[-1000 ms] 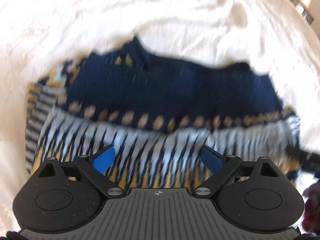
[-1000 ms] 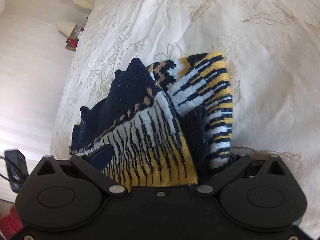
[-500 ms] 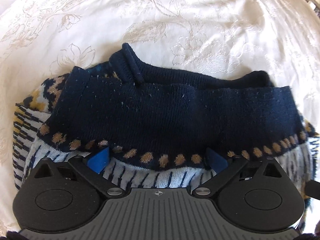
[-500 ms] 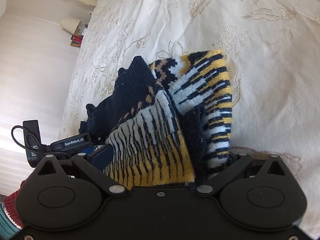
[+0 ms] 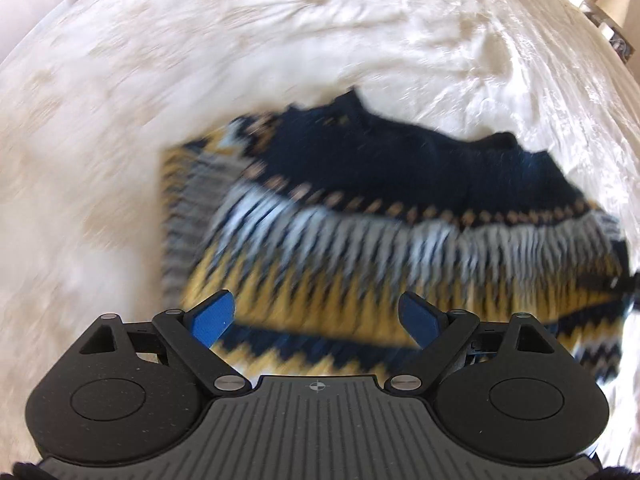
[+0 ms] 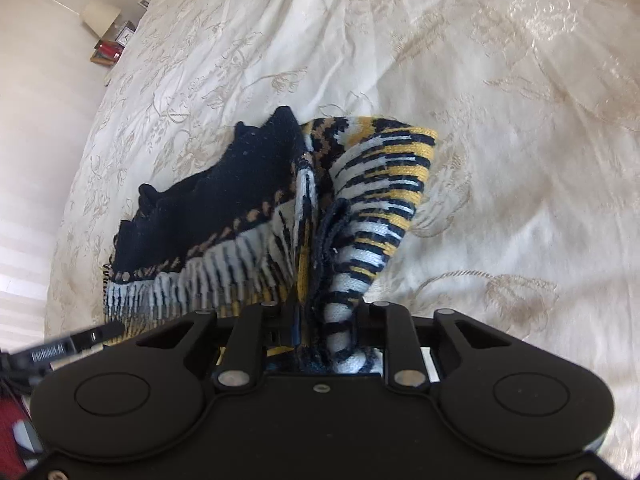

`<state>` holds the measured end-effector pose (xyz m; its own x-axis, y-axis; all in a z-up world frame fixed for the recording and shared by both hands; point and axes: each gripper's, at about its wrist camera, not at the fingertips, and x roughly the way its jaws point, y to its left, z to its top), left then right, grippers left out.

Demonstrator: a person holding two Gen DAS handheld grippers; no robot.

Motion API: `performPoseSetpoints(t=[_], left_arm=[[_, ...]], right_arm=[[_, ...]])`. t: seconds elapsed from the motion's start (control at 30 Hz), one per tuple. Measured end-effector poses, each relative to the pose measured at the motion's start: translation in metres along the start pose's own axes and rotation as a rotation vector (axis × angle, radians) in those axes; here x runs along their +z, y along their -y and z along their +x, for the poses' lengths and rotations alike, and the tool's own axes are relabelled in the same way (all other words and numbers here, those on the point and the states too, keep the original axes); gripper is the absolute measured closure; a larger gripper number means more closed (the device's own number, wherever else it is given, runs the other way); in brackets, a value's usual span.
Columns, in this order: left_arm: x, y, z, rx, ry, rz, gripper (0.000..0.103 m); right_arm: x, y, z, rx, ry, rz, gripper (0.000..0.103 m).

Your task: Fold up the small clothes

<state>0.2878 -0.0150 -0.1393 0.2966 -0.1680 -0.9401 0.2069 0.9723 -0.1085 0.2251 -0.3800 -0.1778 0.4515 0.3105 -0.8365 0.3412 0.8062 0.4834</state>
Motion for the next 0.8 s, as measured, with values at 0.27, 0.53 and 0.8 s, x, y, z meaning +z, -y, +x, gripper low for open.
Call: performPoseSetpoints(t=[0.27,0.53,0.8], left_arm=[[-0.034,-0.061,-0.021,-0.033,-0.015,-0.1,0.013],[-0.054,-0.1,-0.03,-0.055,-0.014,-0.093,0.013],[-0.073,-0.132,-0.036,-0.056,-0.026,-0.119,0.013]], right_arm=[[-0.006,-0.078,-0.018,0.008,0.003,-0.08,0.073],[-0.017,-0.167,0.001,0.074,-0.025,-0.159,0.073],[-0.039,-0.24,0.071,0.045,-0.114,-0.232,0.074]])
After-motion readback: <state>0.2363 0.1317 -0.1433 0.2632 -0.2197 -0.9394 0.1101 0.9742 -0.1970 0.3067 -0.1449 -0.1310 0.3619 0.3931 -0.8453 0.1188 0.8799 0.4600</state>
